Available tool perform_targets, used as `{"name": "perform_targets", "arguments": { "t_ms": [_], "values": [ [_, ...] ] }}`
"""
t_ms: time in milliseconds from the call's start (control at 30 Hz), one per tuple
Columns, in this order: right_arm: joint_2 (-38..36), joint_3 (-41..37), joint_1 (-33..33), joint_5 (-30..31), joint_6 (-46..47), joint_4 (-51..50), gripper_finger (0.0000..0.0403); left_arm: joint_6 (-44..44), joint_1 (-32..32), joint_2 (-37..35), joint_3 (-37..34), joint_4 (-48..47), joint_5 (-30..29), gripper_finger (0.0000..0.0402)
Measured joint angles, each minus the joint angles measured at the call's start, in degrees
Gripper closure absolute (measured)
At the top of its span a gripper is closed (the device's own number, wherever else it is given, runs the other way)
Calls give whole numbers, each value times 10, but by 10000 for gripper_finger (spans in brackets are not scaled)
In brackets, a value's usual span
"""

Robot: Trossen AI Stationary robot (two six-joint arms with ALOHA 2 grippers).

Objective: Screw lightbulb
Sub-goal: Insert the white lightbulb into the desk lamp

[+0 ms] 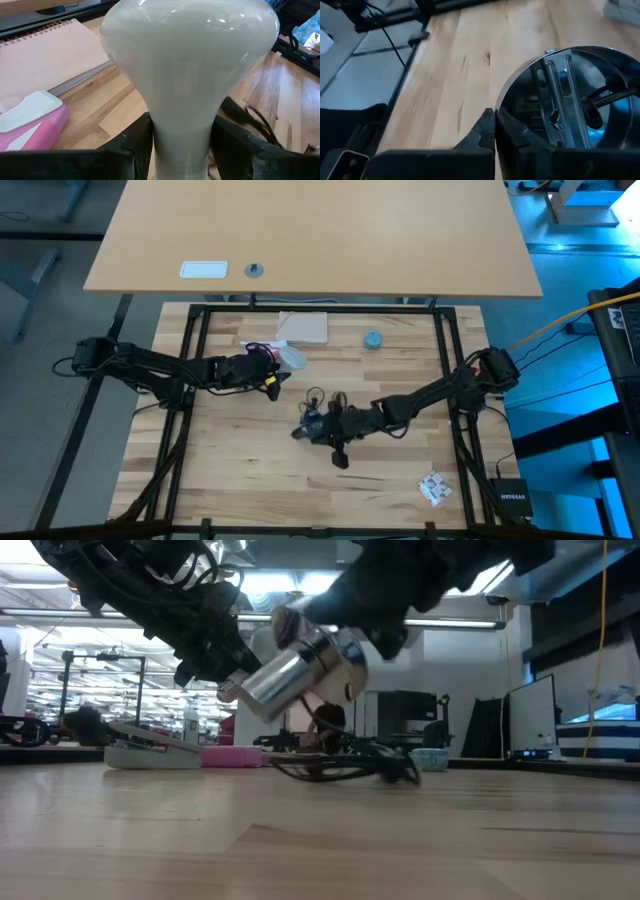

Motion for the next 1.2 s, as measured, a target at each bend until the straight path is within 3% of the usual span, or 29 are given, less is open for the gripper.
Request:
{"name": "perform_targets", "arguments": {
  "t_ms": [200, 500, 633, 767, 967, 1133, 1200],
  "values": [
    [-28, 0, -47, -89, -55, 12, 401, 0, 0, -10, 0, -9, 1, 246],
    [-56, 0, -119, -291, -122, 25, 402, -12, 0, -56, 0, -56, 2, 246],
    [-53, -41, -128, -334, -132, 152, 402, -13, 0, -83, 0, -84, 2, 246],
    [-42, -118, -126, -325, -91, 309, 402, -13, 0, -106, 0, -105, 2, 246],
    [2, -246, -118, -218, 5, 557, 402, -23, 0, -120, 0, -106, 2, 246],
    [77, -307, -100, -130, 36, 775, 402, -43, 0, -121, 0, -106, 2, 246],
    [94, -310, -92, -96, 41, 772, 402, -45, 0, -122, 0, -103, 2, 246]
  ]
}}
